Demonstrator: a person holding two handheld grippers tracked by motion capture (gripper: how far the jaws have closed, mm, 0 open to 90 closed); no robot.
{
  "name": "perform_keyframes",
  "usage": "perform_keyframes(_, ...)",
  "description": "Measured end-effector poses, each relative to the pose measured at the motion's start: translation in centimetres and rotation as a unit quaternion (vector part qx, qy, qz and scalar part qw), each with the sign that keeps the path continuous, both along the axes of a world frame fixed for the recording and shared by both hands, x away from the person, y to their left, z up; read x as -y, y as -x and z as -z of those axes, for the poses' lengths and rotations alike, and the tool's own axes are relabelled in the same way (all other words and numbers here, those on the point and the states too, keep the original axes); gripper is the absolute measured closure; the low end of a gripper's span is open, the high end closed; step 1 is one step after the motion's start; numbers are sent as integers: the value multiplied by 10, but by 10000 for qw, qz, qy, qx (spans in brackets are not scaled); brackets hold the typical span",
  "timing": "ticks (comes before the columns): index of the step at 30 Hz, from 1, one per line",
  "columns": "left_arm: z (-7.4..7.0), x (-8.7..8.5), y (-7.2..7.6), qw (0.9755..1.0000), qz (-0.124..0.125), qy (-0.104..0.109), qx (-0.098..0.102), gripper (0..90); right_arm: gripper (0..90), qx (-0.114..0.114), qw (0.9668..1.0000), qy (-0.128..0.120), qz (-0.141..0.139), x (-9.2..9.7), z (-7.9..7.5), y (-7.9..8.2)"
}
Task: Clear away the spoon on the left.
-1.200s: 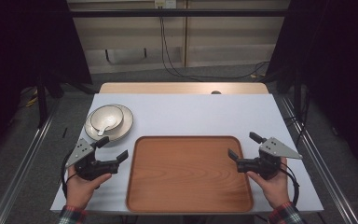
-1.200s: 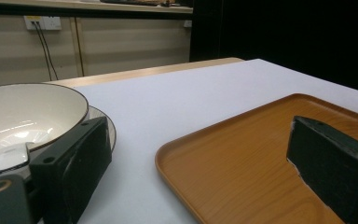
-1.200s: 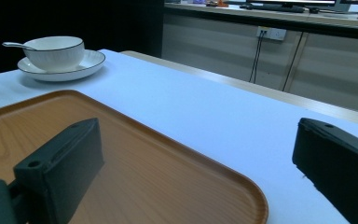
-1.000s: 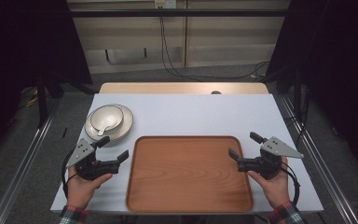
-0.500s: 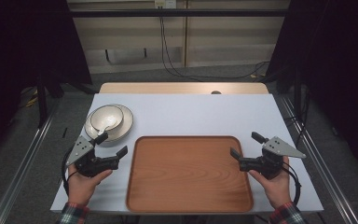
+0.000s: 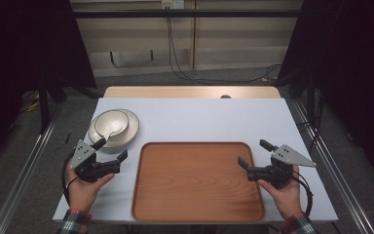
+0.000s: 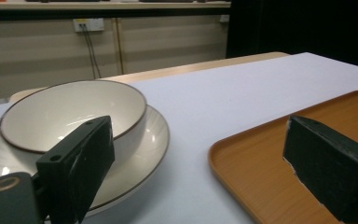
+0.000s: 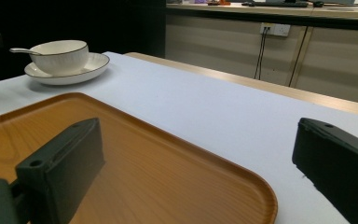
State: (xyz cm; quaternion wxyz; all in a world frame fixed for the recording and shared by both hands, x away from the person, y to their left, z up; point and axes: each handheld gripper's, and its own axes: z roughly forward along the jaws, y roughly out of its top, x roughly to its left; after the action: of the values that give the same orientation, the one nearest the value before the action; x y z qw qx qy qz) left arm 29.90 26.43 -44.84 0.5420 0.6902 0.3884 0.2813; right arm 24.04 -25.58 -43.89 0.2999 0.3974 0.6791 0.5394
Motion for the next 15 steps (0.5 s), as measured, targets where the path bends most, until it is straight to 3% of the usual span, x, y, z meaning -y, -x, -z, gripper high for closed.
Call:
perform_keyframes(9,3,-10,-9,9994,-352,-66,10,110,19,60,10000,-16,-41,0,-1,1)
perform_keyframes(11,4,-12,-12,9990,-416,-165,11,119,19,47,10000,3,-43,0,0,1)
perform_keyframes(15,6,-16,-16,9984,-550,-111,4,165,21,56,10000,31,-43,-1,-1,2)
